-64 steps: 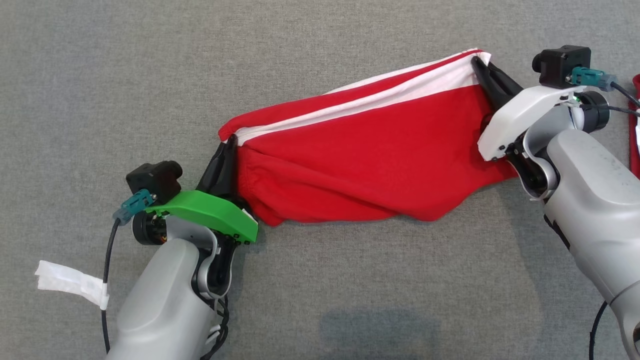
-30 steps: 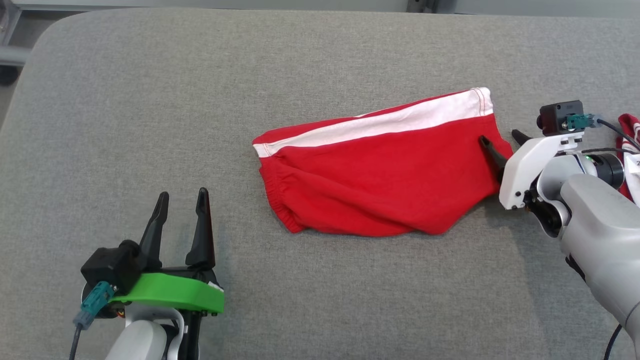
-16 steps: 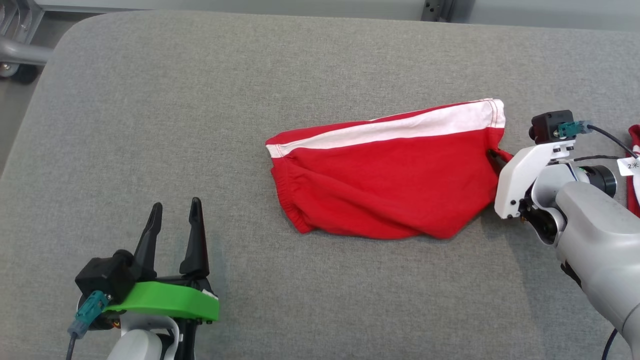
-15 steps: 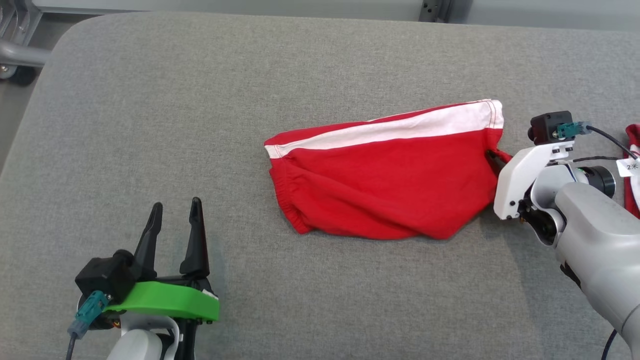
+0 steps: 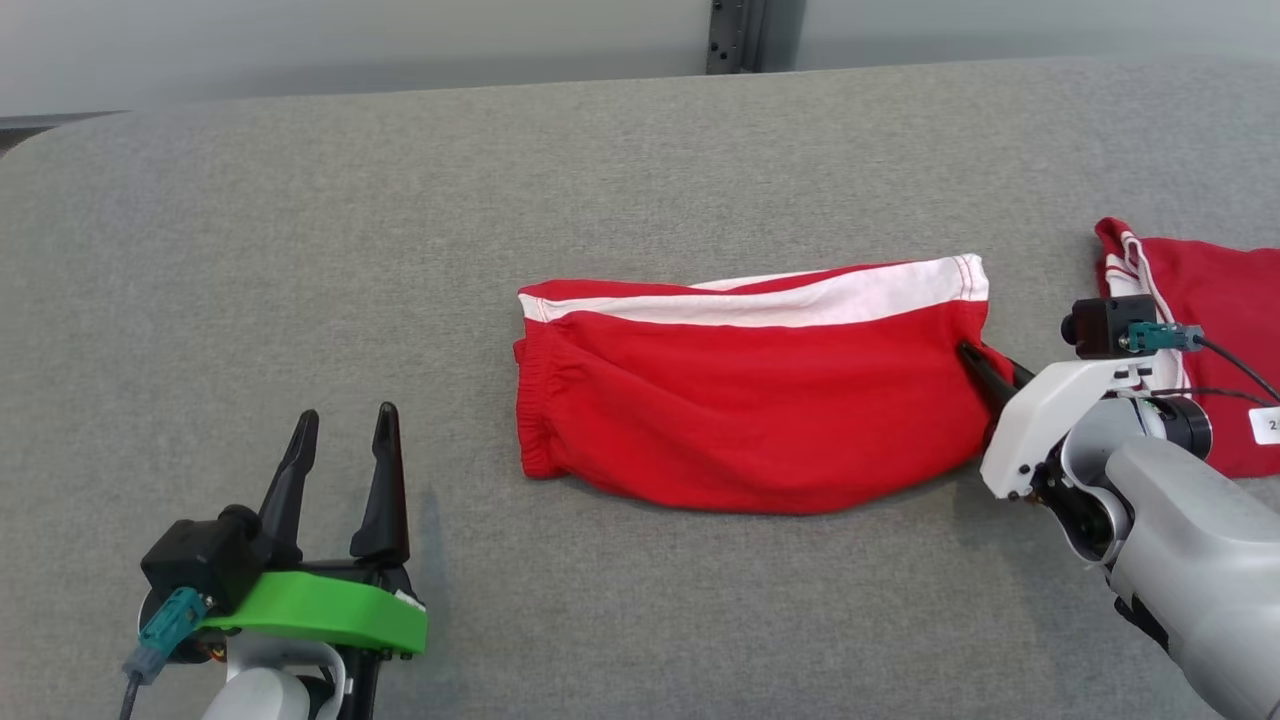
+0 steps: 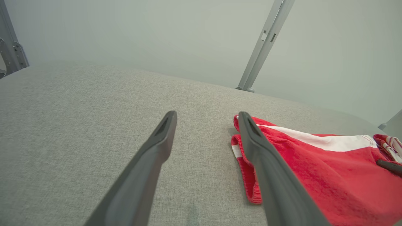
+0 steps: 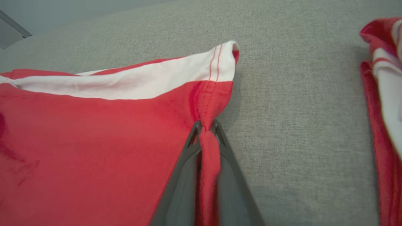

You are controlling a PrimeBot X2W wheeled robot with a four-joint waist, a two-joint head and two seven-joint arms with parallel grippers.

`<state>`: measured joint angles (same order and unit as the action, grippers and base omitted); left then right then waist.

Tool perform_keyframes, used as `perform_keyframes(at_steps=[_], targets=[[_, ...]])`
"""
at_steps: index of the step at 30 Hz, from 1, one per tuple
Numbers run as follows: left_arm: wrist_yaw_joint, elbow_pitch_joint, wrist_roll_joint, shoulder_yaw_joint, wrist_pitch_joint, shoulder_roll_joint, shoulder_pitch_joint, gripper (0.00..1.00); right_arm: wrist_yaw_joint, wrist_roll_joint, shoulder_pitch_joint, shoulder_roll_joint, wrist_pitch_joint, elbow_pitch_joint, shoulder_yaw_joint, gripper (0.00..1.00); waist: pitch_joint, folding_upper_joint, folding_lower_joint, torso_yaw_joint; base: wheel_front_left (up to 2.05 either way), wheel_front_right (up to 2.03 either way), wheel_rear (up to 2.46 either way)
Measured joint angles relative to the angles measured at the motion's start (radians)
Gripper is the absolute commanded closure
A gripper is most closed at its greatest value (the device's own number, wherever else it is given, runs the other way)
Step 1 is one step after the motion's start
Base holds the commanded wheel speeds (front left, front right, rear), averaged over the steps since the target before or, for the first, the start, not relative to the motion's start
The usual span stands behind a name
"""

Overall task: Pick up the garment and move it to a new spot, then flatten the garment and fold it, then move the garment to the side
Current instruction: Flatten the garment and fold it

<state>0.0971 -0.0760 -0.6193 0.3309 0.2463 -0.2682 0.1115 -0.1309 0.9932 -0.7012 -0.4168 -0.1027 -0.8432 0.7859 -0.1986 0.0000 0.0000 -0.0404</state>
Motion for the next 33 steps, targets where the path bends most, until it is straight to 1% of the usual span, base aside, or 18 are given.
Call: perform_keyframes(at_steps=[7, 12, 17, 22, 28, 31, 33], targets=[[0.003, 0.008, 0.006, 0.009, -0.012, -0.010, 0.000, 0.00, 0.000, 0.022, 0.035, 0.025, -0.050, 0.016, -0.022, 1.00, 0.017, 0.0000, 0.0000, 0.081, 0.00, 0.00, 0.00], [0.005, 0.007, 0.007, 0.015, -0.017, -0.012, 0.000, 0.00, 0.000, 0.034, 0.040, 0.040, -0.072, 0.008, -0.036, 1.00, 0.030, 0.0000, 0.0000, 0.104, 0.00, 0.00, 0.00], [0.005, 0.004, 0.005, 0.016, -0.018, -0.014, 0.000, 0.00, 0.000, 0.044, 0.039, 0.044, -0.087, 0.041, -0.045, 1.00, 0.036, 0.0000, 0.0000, 0.088, 0.00, 0.00, 0.00], [0.004, -0.001, 0.003, 0.016, -0.016, -0.011, -0.001, 0.00, 0.000, 0.044, 0.029, 0.049, -0.086, 0.157, -0.025, 1.00, 0.046, 0.0000, 0.0000, 0.060, 0.00, 0.00, 0.00], [0.003, -0.005, -0.001, 0.021, -0.012, -0.005, -0.004, 0.00, 0.000, 0.040, 0.026, 0.094, -0.051, 0.303, 0.009, 1.00, 0.059, 0.0000, 0.0000, 0.018, 0.00, 0.00, 0.00], [0.001, -0.006, -0.002, 0.022, -0.010, -0.004, -0.004, 0.00, 0.000, 0.033, 0.026, 0.130, -0.036, 0.334, 0.019, 1.00, 0.063, 0.0000, 0.0000, -0.004, 0.00, 0.00, 0.00], [0.000, -0.006, -0.003, 0.024, -0.008, -0.002, -0.004, 0.00, 0.000, 0.029, 0.025, 0.152, -0.029, 0.333, 0.019, 1.00, 0.064, 0.0000, 0.0000, -0.018, 0.00, 0.00, 0.00]])
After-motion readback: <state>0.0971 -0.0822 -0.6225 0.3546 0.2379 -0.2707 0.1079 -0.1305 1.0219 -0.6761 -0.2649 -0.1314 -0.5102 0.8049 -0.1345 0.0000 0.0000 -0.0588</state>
